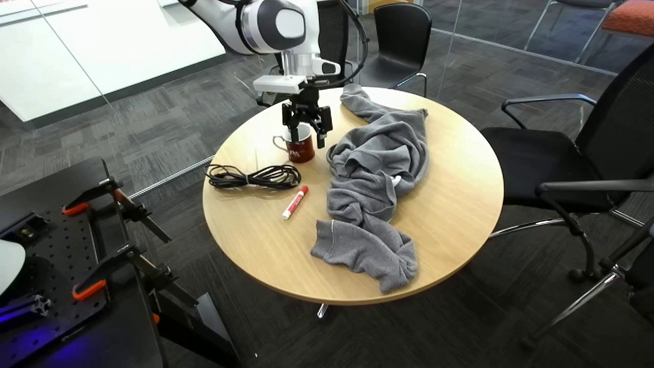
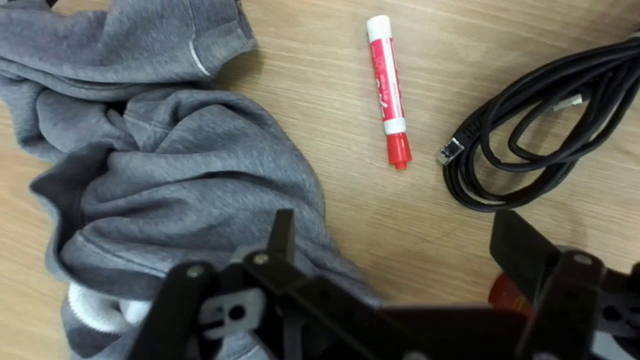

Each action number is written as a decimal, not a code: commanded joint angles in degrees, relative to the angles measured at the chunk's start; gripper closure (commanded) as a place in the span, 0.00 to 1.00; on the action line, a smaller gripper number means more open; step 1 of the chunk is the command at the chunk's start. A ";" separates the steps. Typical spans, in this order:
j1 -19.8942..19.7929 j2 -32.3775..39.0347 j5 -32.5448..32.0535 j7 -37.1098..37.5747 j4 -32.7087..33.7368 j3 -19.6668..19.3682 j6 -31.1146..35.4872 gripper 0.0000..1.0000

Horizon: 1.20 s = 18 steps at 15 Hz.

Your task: Remove the marker from the mug.

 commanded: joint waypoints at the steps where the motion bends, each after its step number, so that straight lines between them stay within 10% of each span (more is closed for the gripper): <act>1: 0.11 -10.28 1.30 4.33 -12.80 -0.21 7.17 0.00; 10: 2.71 -25.29 -1.22 12.91 -31.09 -3.23 21.42 0.00; 18: 1.96 -23.55 -0.07 11.11 -29.02 -2.50 20.06 0.00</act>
